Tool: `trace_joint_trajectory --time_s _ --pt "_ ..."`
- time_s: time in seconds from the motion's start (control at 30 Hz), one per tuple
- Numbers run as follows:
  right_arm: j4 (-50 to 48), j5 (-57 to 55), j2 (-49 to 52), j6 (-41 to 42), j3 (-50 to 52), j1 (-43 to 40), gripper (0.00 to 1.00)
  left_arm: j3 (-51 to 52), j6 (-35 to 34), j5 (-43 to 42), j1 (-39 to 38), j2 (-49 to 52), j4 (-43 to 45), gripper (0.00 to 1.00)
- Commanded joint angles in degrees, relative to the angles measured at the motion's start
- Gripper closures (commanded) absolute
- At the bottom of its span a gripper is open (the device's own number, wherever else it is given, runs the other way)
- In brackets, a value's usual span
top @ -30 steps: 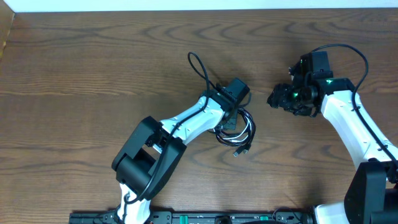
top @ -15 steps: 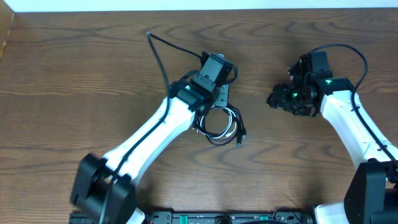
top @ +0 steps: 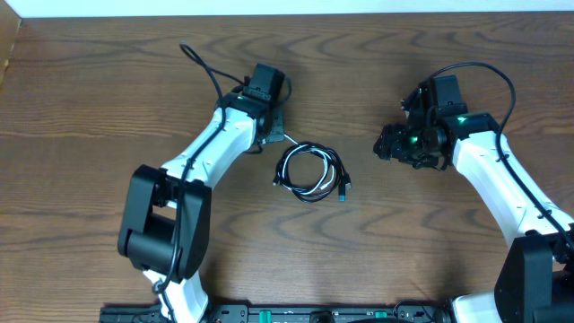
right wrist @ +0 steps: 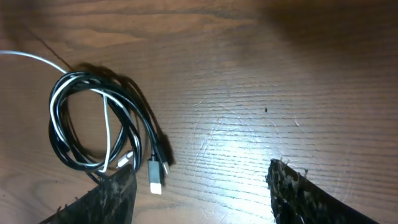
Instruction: Untangle cables
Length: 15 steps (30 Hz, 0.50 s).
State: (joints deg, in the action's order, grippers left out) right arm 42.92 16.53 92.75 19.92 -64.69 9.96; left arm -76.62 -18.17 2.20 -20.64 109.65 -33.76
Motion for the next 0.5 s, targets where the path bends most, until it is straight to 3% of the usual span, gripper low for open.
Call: trace_joint_trajectory --time_s 0.0,0.17,0.27,0.3,0.47 --pt "-0.07 0.55 0.04 -0.90 -0.22 0.28 0.36 -0.11 -0.55 -5.99 0.11 3.72 -3.06 0.93" --pt "-0.04 0.55 0.04 -0.92 -0.22 0.28 0.36 -0.11 -0.79 -5.86 0.68 7.52 -5.84 0.92" --pt "-0.02 0.52 0.04 -0.94 -0.22 0.26 0.35 -1.16 -0.74 -5.44 2.60 7.15 -7.06 0.62" --pt "-0.02 0.55 0.07 -0.94 -0.22 0.28 0.34 -1.66 -0.74 -5.53 2.93 7.02 -7.72 0.58" --pt "-0.07 0.50 0.04 -1.40 -0.22 0.26 0.32 -4.52 4.87 -10.05 2.84 3.02 -8.13 0.55"
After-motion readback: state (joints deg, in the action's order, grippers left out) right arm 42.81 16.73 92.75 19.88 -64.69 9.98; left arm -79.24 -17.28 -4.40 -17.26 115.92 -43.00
